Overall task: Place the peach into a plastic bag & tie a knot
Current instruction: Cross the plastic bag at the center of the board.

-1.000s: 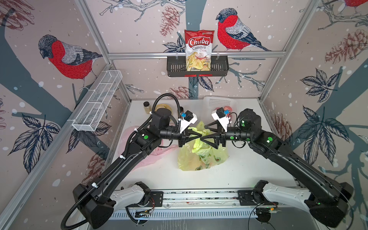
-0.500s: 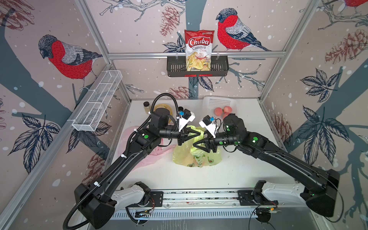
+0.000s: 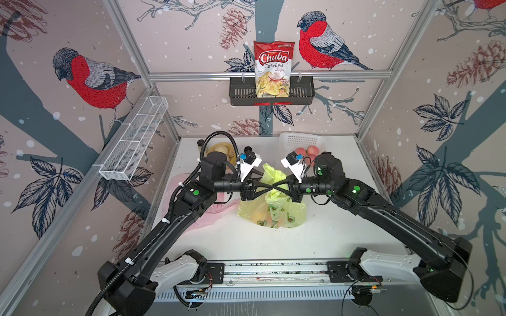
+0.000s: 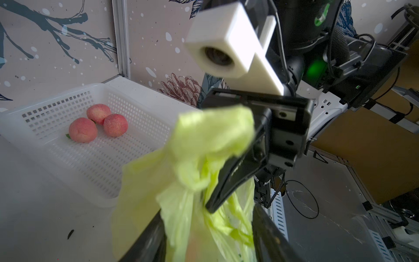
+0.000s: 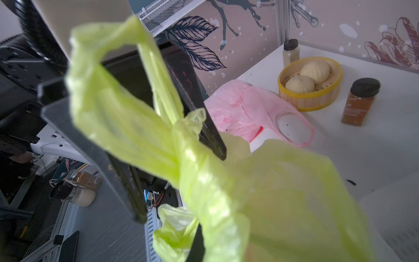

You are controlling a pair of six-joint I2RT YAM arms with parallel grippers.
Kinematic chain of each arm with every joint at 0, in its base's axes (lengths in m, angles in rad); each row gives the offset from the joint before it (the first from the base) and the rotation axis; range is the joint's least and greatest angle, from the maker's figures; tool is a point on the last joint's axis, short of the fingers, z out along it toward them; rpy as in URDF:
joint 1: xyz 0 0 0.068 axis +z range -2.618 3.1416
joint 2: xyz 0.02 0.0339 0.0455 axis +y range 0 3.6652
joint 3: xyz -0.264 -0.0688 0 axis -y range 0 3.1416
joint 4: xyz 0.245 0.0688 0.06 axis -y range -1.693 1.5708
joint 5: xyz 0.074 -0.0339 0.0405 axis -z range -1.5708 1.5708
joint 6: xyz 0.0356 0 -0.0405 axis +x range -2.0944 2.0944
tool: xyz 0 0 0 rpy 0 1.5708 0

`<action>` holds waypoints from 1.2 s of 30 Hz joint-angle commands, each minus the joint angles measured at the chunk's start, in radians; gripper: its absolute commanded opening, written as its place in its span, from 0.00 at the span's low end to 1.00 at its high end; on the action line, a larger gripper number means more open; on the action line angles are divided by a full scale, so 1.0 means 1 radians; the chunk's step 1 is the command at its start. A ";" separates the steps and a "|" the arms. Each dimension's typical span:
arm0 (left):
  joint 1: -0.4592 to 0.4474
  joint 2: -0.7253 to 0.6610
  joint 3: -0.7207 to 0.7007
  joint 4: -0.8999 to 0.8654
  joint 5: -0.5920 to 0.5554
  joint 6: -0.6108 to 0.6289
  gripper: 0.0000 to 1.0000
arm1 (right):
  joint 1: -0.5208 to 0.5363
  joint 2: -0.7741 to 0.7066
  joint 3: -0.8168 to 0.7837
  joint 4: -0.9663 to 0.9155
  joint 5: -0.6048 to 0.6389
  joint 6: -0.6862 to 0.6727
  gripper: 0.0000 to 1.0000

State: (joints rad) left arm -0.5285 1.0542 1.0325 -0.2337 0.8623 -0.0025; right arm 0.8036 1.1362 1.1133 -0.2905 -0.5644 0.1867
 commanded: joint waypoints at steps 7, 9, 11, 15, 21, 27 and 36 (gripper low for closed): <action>0.002 -0.038 -0.066 0.171 0.061 -0.050 0.64 | -0.033 -0.049 0.024 0.116 -0.263 0.050 0.00; 0.000 -0.027 -0.061 0.187 0.092 -0.046 0.65 | -0.034 -0.045 0.034 0.121 -0.284 0.056 0.00; -0.006 -0.016 -0.053 0.190 0.102 -0.040 0.67 | -0.032 -0.039 0.042 0.118 -0.300 0.057 0.00; -0.043 -0.005 -0.046 0.200 0.088 -0.029 0.68 | -0.027 -0.026 0.036 0.137 -0.344 0.071 0.00; -0.088 0.025 -0.042 0.197 0.118 -0.004 0.29 | -0.018 0.003 0.026 0.132 -0.362 0.064 0.00; -0.100 0.029 -0.049 0.156 0.067 0.021 0.00 | -0.035 -0.001 0.017 0.105 -0.352 0.053 0.01; -0.073 -0.132 -0.128 0.196 -0.168 -0.014 0.00 | -0.100 -0.041 -0.019 0.002 -0.231 0.007 0.25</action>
State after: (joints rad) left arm -0.6136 0.9386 0.9077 -0.0917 0.7624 -0.0029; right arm 0.7113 1.1000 1.1027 -0.2508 -0.8509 0.2214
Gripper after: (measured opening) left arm 0.048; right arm 0.257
